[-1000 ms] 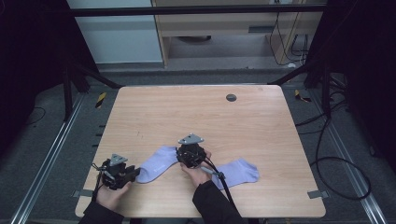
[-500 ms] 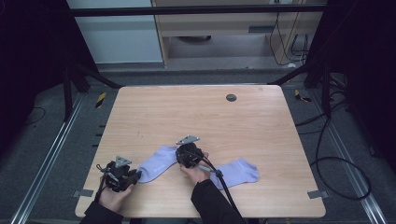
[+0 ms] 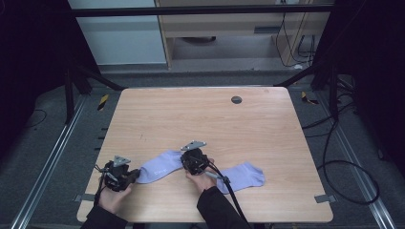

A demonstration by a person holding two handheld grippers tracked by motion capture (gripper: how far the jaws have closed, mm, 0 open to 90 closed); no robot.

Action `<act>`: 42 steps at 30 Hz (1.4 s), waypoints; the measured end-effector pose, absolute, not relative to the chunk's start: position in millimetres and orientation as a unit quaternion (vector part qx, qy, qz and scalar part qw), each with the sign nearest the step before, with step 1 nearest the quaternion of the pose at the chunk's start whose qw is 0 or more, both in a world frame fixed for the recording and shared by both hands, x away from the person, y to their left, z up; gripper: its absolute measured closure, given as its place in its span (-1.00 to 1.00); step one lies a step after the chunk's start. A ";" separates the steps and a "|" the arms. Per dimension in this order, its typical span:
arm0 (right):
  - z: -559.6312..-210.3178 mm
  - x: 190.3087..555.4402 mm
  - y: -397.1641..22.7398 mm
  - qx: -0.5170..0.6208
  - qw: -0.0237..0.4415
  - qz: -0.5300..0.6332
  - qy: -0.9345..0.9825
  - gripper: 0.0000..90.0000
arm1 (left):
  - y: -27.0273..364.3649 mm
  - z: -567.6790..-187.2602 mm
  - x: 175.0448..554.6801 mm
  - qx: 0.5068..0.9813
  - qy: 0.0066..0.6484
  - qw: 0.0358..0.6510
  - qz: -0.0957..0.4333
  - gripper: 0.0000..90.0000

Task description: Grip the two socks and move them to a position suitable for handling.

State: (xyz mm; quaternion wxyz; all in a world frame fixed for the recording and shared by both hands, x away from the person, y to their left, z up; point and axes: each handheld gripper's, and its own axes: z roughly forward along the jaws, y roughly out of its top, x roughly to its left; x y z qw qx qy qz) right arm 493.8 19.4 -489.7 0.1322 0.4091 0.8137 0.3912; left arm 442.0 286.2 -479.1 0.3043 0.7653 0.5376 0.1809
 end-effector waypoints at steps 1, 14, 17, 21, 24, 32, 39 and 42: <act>-488.9 490.5 19.1 0.407 0.130 0.394 0.814 0.96 | 288.4 -478.4 444.2 0.764 0.538 0.304 0.184 0.92; -495.8 463.2 22.7 0.394 0.107 0.394 0.823 0.81 | 295.0 -484.0 458.6 0.762 0.541 0.292 0.202 0.74; -488.5 464.8 13.6 0.398 0.117 0.407 0.814 0.68 | 297.5 -479.3 456.3 0.753 0.543 0.308 0.208 0.63; -480.7 466.0 4.0 0.403 0.122 0.418 0.805 0.58 | 297.5 -473.5 453.5 0.747 0.540 0.323 0.215 0.52; -473.1 467.5 -8.4 0.404 0.133 0.421 0.801 0.48 | 294.3 -467.9 450.5 0.743 0.535 0.337 0.219 0.39; -452.0 475.2 -51.8 0.426 0.152 0.434 0.779 0.28 | 275.9 -457.2 445.4 0.753 0.509 0.356 0.217 0.19; -442.9 470.7 -109.4 0.453 0.172 0.426 0.764 0.17 | 253.9 -449.1 443.2 0.759 0.491 0.375 0.204 0.08; -444.0 466.4 -129.6 0.463 0.176 0.420 0.760 0.13 | 239.5 -445.4 442.8 0.765 0.479 0.381 0.199 0.07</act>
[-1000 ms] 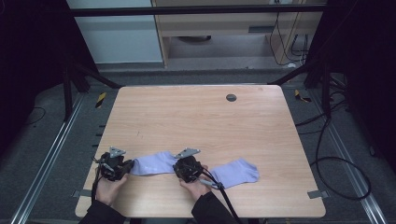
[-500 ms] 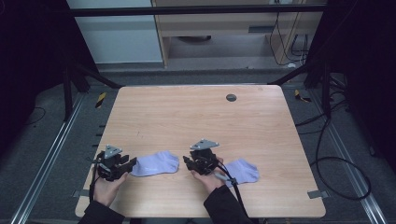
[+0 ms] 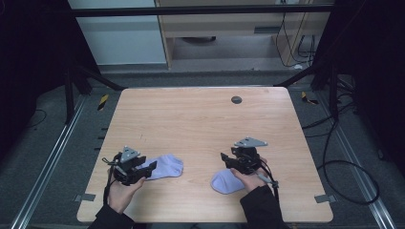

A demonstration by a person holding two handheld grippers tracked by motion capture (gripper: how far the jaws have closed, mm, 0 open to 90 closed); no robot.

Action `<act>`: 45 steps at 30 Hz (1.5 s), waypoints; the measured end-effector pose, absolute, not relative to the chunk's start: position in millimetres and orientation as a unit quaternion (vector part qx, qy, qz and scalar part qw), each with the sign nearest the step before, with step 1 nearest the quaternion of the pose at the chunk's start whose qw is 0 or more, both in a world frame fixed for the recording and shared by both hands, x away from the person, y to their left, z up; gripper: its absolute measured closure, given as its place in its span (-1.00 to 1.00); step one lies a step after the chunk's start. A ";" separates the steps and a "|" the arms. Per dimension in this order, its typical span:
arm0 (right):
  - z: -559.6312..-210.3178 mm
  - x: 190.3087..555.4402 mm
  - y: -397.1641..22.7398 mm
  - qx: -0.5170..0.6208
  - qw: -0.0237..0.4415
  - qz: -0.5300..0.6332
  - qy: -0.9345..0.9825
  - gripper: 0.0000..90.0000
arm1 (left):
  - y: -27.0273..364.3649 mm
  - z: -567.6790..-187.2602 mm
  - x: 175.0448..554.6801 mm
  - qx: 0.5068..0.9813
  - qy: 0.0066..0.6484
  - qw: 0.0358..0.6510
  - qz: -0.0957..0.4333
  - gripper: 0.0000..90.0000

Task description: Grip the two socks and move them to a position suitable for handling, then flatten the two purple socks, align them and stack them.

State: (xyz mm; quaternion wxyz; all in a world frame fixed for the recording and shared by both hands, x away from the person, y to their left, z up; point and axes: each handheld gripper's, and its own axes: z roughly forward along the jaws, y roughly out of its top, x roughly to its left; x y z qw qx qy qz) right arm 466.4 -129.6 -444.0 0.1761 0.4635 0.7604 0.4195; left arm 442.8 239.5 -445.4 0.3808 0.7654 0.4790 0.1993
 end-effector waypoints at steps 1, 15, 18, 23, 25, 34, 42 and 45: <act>-444.3 465.1 -134.4 0.466 0.177 0.419 0.759 0.12 | 235.2 -444.7 442.7 0.768 0.475 0.382 0.198 0.06; -455.0 438.6 -200.0 0.488 0.199 0.397 0.752 -0.02 | 178.7 -446.9 444.1 0.796 0.434 0.382 0.180 0.02; -459.5 435.2 -208.3 0.494 0.202 0.387 0.752 -0.02 | 167.7 -448.9 444.6 0.801 0.429 0.380 0.175 0.02; -465.1 435.3 -214.6 0.497 0.201 0.379 0.754 -0.03 | 147.5 -452.5 444.7 0.809 0.417 0.378 0.168 0.01; -467.7 436.7 -216.6 0.497 0.204 0.372 0.757 -0.03 | 140.2 -453.4 445.1 0.814 0.411 0.376 0.164 0.01; -474.1 438.6 -222.1 0.499 0.198 0.354 0.766 0.13 | 108.4 -459.7 443.7 0.832 0.390 0.364 0.151 0.04; -476.7 439.9 -225.9 0.498 0.193 0.341 0.774 0.23 | 81.7 -466.4 441.2 0.845 0.376 0.356 0.132 0.10; -479.0 440.4 -226.2 0.499 0.190 0.334 0.777 0.26 | 74.4 -468.9 440.1 0.851 0.370 0.350 0.129 0.11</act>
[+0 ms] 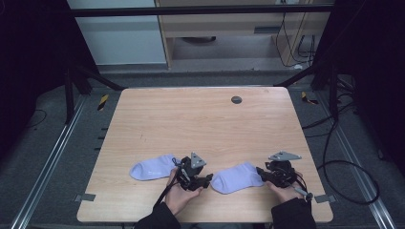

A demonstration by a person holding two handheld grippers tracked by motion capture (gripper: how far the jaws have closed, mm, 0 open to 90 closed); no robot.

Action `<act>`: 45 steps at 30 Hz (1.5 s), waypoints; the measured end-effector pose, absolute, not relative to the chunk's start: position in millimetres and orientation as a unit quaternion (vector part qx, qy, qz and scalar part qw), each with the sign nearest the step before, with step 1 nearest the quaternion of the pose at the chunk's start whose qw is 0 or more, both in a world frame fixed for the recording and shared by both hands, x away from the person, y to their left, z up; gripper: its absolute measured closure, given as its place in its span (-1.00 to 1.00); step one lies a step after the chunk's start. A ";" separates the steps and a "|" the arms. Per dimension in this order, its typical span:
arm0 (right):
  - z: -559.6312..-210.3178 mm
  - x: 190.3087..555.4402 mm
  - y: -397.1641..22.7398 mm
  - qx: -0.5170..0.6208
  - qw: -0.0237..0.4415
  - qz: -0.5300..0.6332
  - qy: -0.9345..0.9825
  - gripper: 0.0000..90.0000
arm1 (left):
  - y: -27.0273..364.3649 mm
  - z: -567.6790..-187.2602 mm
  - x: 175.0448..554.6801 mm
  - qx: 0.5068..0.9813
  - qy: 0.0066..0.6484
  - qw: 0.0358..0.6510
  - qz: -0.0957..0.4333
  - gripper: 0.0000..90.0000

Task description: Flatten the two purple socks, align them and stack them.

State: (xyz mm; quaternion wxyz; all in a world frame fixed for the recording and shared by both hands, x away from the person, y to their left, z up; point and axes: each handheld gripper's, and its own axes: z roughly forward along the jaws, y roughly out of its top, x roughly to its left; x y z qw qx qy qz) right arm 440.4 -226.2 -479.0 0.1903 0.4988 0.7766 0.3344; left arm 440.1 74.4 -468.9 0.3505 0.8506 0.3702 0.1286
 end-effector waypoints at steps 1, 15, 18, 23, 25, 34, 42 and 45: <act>-479.5 440.4 -226.0 0.500 0.186 0.333 0.778 0.28 | 72.3 -470.2 439.7 0.852 0.369 0.349 0.127 0.12; -491.7 446.7 -222.3 0.495 0.173 0.304 0.795 0.53 | 56.9 -486.0 437.6 0.869 0.363 0.323 0.095 0.43; -492.2 446.5 -221.7 0.494 0.172 0.304 0.796 0.61 | 55.8 -487.8 437.0 0.871 0.363 0.319 0.095 0.51; -490.9 445.6 -216.4 0.487 0.167 0.299 0.804 0.90 | 55.9 -487.7 437.5 0.869 0.367 0.319 0.092 0.76; -488.1 444.3 -214.0 0.484 0.166 0.300 0.805 0.92 | 57.4 -487.0 438.0 0.866 0.368 0.327 0.088 0.88; -466.9 430.4 -206.5 0.470 0.166 0.344 0.796 0.92 | 74.6 -472.9 436.8 0.863 0.363 0.340 0.092 0.96; -453.1 416.8 -187.3 0.452 0.157 0.370 0.797 0.92 | 106.0 -458.6 432.3 0.857 0.364 0.351 0.097 0.96; -452.9 414.7 -177.9 0.446 0.148 0.374 0.800 0.92 | 117.4 -457.0 430.3 0.857 0.365 0.349 0.097 0.96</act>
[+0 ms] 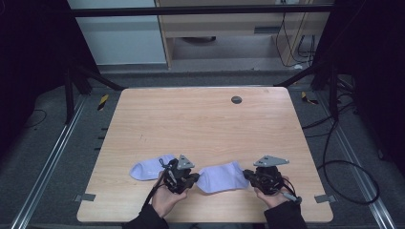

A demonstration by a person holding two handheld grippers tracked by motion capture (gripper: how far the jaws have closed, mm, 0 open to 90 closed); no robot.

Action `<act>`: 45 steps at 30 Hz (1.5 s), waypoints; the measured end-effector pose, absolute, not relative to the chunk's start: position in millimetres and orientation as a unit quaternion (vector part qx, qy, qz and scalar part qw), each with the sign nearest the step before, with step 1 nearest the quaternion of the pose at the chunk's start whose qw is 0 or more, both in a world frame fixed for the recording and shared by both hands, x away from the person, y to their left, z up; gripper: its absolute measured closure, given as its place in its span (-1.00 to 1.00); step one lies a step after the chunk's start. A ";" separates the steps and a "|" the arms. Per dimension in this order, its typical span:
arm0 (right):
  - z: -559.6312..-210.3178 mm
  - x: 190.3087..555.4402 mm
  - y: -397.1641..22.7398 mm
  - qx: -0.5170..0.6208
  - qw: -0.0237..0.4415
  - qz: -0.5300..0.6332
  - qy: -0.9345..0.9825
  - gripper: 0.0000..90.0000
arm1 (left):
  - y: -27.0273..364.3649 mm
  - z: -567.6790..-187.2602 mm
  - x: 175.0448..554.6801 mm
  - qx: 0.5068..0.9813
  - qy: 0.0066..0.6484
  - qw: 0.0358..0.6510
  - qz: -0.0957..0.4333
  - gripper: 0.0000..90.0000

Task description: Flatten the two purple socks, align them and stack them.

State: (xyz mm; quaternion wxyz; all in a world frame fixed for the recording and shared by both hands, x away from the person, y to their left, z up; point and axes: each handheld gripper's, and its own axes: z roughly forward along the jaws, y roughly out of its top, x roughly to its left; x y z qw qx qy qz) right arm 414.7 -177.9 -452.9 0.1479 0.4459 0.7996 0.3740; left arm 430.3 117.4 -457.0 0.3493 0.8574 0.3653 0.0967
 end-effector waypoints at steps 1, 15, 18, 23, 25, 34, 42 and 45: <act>-453.0 414.2 -175.6 0.445 0.146 0.375 0.800 0.92 | 123.5 -457.2 429.2 0.858 0.366 0.346 0.097 0.96; -464.6 410.5 -134.1 0.425 0.108 0.377 0.816 0.92 | 164.4 -472.6 418.7 0.859 0.382 0.328 0.090 0.96; -469.5 410.7 -130.8 0.424 0.106 0.371 0.819 0.91 | 166.2 -476.2 419.2 0.859 0.387 0.322 0.092 0.96; -476.2 411.9 -131.4 0.427 0.106 0.359 0.823 0.89 | 165.5 -480.4 420.6 0.859 0.390 0.319 0.092 0.94; -477.5 412.6 -131.7 0.425 0.108 0.357 0.825 0.89 | 165.5 -481.6 421.0 0.859 0.391 0.317 0.094 0.93; -481.8 412.7 -133.4 0.425 0.114 0.345 0.829 0.68 | 168.1 -481.6 421.9 0.854 0.395 0.322 0.103 0.67; -475.8 414.7 -144.1 0.438 0.134 0.364 0.811 0.48 | 179.9 -466.7 422.0 0.834 0.409 0.346 0.131 0.40; -471.1 418.0 -152.2 0.450 0.146 0.378 0.796 0.39 | 187.1 -462.7 424.5 0.825 0.419 0.351 0.141 0.29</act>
